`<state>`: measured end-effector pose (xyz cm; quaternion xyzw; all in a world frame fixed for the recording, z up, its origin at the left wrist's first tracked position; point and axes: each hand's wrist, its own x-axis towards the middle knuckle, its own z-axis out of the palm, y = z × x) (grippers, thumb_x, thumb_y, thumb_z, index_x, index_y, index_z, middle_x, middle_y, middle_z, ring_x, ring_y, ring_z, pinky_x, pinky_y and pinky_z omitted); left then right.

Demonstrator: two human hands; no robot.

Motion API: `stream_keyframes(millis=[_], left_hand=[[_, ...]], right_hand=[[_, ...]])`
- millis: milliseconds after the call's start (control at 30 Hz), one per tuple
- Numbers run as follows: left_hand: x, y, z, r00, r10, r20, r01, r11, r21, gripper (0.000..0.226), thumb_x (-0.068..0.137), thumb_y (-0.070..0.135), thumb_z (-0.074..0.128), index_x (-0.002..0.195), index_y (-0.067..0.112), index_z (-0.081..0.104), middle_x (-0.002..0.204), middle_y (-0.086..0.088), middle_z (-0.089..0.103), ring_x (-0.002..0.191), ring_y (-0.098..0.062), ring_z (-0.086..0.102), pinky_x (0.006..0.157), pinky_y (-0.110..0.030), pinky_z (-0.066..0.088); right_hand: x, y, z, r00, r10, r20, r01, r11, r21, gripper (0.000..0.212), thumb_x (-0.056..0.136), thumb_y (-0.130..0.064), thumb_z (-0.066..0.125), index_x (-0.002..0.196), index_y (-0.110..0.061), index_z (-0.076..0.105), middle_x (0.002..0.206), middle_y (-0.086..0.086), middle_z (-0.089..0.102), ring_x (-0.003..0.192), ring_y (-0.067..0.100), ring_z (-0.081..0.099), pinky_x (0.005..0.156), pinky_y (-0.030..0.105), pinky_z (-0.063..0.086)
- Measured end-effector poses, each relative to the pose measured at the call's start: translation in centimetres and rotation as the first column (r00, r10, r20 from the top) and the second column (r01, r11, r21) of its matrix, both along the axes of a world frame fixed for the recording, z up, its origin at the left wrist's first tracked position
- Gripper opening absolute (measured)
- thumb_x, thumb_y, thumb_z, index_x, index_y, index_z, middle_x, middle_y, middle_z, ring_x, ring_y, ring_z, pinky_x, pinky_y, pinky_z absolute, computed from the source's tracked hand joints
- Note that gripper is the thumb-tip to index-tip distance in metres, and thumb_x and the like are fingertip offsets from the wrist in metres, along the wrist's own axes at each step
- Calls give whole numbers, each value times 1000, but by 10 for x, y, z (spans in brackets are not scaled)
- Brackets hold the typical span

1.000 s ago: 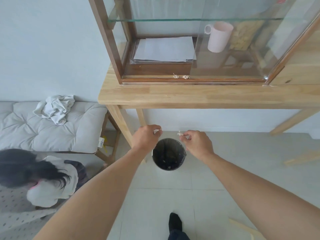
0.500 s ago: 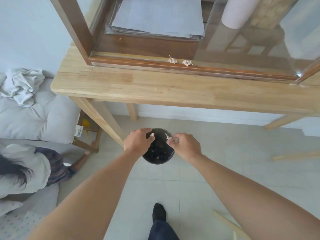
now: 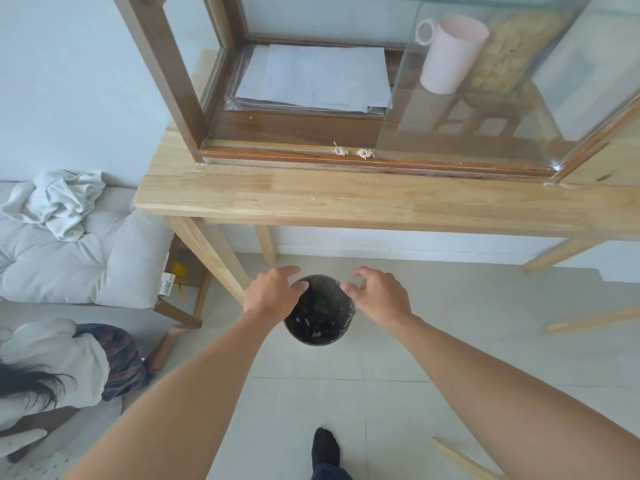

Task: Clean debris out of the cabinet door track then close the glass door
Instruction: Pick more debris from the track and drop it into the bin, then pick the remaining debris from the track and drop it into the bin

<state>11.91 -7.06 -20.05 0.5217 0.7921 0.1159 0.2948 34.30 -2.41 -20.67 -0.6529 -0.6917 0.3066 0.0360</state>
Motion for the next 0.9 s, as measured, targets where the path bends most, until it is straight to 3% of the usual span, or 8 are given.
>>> stream_keyframes(millis=[167, 300, 400, 533, 700, 800, 900], left_hand=[[1, -18, 34, 999, -42, -22, 44, 995, 86, 46, 96, 55, 62, 140, 40, 65, 110, 5, 79, 105, -24, 72, 89, -45, 61], [-1, -27, 66, 997, -67, -36, 71, 987, 143, 45, 98, 55, 61, 140, 41, 63, 103, 5, 77, 101, -25, 72, 86, -44, 61], [-4, -31, 92, 996, -83, -43, 90, 973, 213, 45, 99, 56, 59, 141, 39, 63, 88, 9, 69, 95, -24, 71, 86, -43, 62], [-11, -27, 128, 996, -80, -27, 84, 930, 357, 43, 100, 54, 61, 138, 34, 68, 85, 11, 66, 89, -21, 69, 84, -42, 62], [-20, -5, 166, 997, -72, -33, 79, 862, 502, 40, 98, 54, 64, 130, 33, 73, 75, 13, 66, 87, -23, 68, 77, -38, 60], [-21, 16, 182, 997, -72, -18, 71, 844, 532, 40, 98, 55, 64, 131, 34, 72, 72, 16, 63, 84, -23, 68, 77, -37, 59], [-17, 41, 193, 995, -99, -19, 93, 840, 535, 41, 97, 54, 66, 132, 35, 71, 68, 13, 64, 84, -23, 70, 75, -37, 56]], right_hand=[[-1, -18, 36, 999, -8, -49, 12, 997, 78, 47, 101, -59, 61, 135, -28, 70, 76, -22, 60, 102, 22, 73, 84, 34, 50], [-3, -29, 71, 996, -26, -88, 40, 985, 166, 46, 101, -61, 59, 132, -29, 72, 86, -19, 64, 99, 21, 73, 80, 32, 48], [-5, -31, 101, 993, -37, -115, 63, 970, 234, 45, 102, -62, 58, 128, -30, 74, 84, -18, 64, 92, 20, 72, 78, 32, 47], [-13, -23, 140, 985, -47, -167, 100, 941, 322, 36, 102, -59, 57, 115, -33, 78, 75, -13, 70, 81, 18, 73, 67, 29, 47], [-27, -1, 176, 971, -44, -235, 137, 908, 397, 21, 102, -47, 61, 100, -34, 77, 68, -13, 68, 79, 20, 75, 71, 35, 56], [-37, 16, 189, 970, -41, -239, 146, 886, 440, 18, 101, -45, 62, 109, -37, 77, 64, -17, 61, 80, 21, 70, 70, 34, 49], [-47, 36, 199, 982, -32, -184, 117, 873, 474, 36, 104, -46, 60, 137, -37, 70, 79, -16, 71, 101, 26, 73, 82, 38, 54]])
